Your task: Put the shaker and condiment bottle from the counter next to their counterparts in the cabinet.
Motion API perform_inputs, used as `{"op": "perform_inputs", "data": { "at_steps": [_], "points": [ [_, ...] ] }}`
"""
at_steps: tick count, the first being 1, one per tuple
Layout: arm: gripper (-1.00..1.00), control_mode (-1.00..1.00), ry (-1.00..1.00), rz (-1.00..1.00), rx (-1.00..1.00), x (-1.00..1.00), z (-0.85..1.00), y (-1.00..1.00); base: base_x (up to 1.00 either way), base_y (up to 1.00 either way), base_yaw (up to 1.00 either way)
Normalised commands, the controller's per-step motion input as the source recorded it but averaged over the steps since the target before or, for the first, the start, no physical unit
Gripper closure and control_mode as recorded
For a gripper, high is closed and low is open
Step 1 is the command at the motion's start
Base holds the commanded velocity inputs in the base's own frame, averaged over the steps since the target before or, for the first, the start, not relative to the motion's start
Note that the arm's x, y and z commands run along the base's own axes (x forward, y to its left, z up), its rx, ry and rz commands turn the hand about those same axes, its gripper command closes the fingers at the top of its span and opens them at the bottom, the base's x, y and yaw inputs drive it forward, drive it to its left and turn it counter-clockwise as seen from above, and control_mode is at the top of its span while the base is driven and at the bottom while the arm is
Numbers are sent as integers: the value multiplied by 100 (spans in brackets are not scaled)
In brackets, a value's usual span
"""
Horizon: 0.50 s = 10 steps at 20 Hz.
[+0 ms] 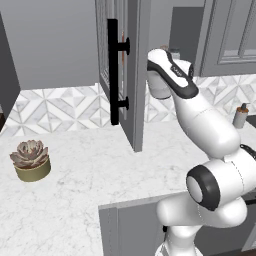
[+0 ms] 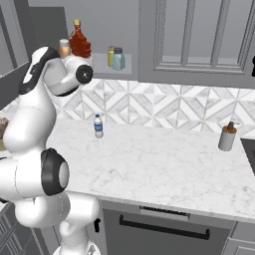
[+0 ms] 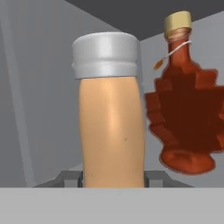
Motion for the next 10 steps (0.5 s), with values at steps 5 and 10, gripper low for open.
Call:
{"op": "perform_inputs", "data": {
  "at_steps": [5, 10],
  "points": [
    [100, -100, 0, -6, 0, 19, -10, 3, 0, 0, 0],
    [100, -100, 0, -4, -1, 13, -15, 6, 0, 0, 0]
  ]
}}
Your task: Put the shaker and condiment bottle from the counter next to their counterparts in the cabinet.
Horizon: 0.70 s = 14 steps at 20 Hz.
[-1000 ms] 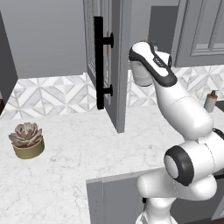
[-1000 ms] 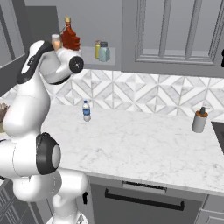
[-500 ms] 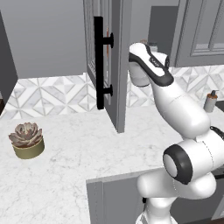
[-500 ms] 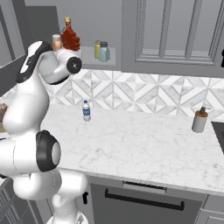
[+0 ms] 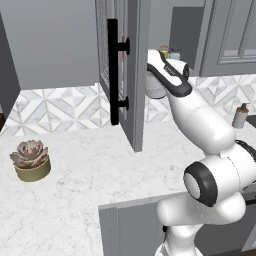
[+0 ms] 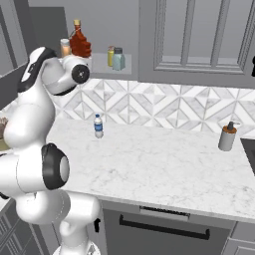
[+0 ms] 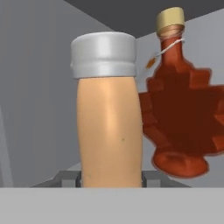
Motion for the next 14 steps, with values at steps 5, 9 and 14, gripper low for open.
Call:
{"op": "perform_inputs", "data": {
  "at_steps": [5, 9, 14],
  "points": [
    [100, -100, 0, -4, 0, 5, -15, 3, 0, 0, 0],
    [100, -100, 0, -3, 0, 3, -19, 2, 0, 0, 0],
    [100, -100, 0, -3, -1, 10, -19, 3, 0, 0, 0]
  ]
}}
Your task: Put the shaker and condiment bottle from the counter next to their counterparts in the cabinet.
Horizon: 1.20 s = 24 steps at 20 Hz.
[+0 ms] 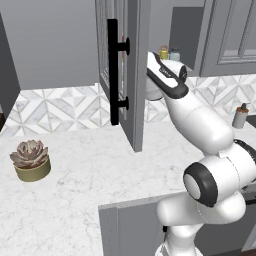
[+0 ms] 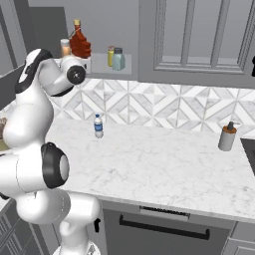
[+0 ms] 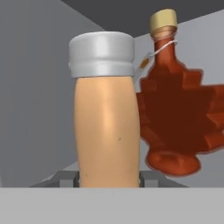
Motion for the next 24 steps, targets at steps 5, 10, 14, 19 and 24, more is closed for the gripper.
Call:
{"op": "perform_inputs", "data": {
  "at_steps": [5, 10, 14, 19, 24],
  "points": [
    [100, -100, 0, -3, -1, 13, -19, 6, 0, 0, 0],
    [100, -100, 0, -3, -2, 21, -21, 9, 0, 0, 0],
    [100, -100, 0, -2, 0, 19, -20, 3, 0, 0, 0],
    [100, -100, 0, -2, -1, 21, -25, 3, 0, 0, 0],
    [100, -100, 0, -2, -1, 21, -33, 3, 0, 0, 0]
  ]
}}
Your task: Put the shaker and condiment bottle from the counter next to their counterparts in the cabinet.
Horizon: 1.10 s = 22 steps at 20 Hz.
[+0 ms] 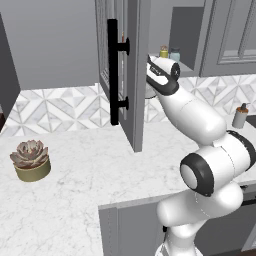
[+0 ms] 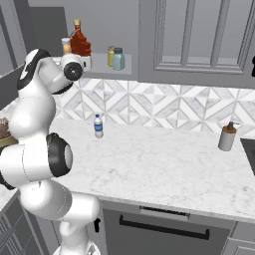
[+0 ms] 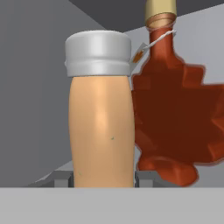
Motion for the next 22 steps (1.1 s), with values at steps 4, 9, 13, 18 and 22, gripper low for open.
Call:
{"op": "perform_inputs", "data": {
  "at_steps": [4, 9, 13, 18, 22],
  "points": [
    [100, -100, 0, -1, -4, 23, -43, 5, 0, 0, 0],
    [100, -100, 0, -1, -3, 23, -42, 4, 0, 0, 0],
    [100, -100, -4, -1, -4, 17, -45, 1, 0, 0, 0],
    [100, -100, -7, -1, -3, 13, -47, 0, 0, 0, 0],
    [-100, -100, -8, -1, -1, 3, -39, 0, 0, 0, 0]
  ]
}}
